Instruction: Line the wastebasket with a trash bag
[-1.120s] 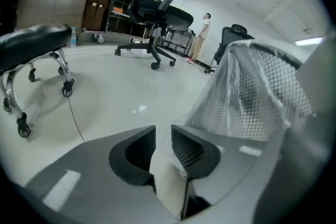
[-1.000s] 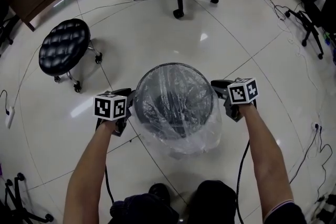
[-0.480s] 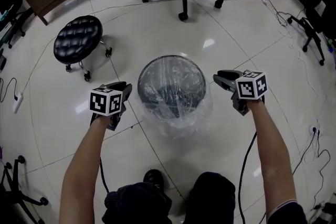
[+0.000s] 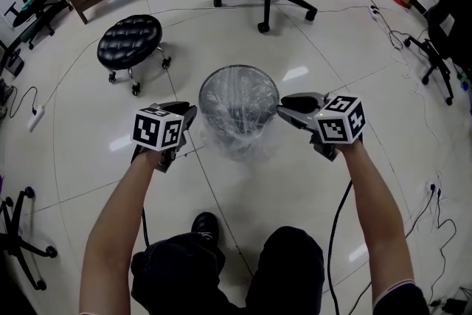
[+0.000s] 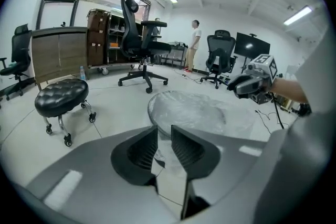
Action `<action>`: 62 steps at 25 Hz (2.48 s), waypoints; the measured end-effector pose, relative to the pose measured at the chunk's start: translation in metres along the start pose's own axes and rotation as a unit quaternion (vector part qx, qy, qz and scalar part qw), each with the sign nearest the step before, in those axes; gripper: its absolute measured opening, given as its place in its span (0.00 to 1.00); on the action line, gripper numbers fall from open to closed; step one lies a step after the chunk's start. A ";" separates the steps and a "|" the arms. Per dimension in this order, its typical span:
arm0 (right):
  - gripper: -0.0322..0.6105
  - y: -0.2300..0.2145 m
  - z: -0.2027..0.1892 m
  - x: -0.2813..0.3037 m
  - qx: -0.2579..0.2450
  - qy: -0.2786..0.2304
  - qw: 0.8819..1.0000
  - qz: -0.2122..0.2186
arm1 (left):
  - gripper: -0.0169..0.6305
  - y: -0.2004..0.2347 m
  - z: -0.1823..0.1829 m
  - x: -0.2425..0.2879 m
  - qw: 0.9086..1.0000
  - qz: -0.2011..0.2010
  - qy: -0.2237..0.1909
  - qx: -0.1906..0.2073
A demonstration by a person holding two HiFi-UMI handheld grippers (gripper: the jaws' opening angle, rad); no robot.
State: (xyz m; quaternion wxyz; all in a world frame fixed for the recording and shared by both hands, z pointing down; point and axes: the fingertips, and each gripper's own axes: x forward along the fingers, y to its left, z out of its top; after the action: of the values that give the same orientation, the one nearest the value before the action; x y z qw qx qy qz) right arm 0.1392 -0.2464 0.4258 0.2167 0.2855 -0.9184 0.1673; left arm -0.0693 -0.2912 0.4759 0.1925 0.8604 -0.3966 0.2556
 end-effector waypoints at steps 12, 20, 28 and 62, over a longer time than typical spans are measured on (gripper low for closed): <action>0.25 0.095 -0.009 0.018 -0.057 0.031 0.995 0.076 | 0.16 -0.053 -0.008 -0.033 1.000 0.013 -0.001 -0.013; 0.09 0.088 -0.028 0.039 -0.079 0.070 0.994 0.042 | 0.16 -0.061 -0.016 -0.035 1.000 0.005 -0.002 -0.013; 0.06 0.064 -0.006 0.044 -0.063 0.053 0.997 0.009 | 0.16 -0.054 -0.017 -0.025 1.000 -0.004 -0.005 -0.024; 0.06 -0.037 -0.038 0.217 0.025 0.250 0.967 -0.042 | 0.16 0.014 -0.011 0.008 0.995 -0.042 -0.049 -0.075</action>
State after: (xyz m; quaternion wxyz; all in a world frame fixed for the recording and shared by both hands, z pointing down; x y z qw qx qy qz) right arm 0.0120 -0.3571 0.5721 0.4390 0.2786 -0.8177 0.2469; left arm -0.0795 -0.2987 0.4909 0.2475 0.8711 -0.3868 0.1744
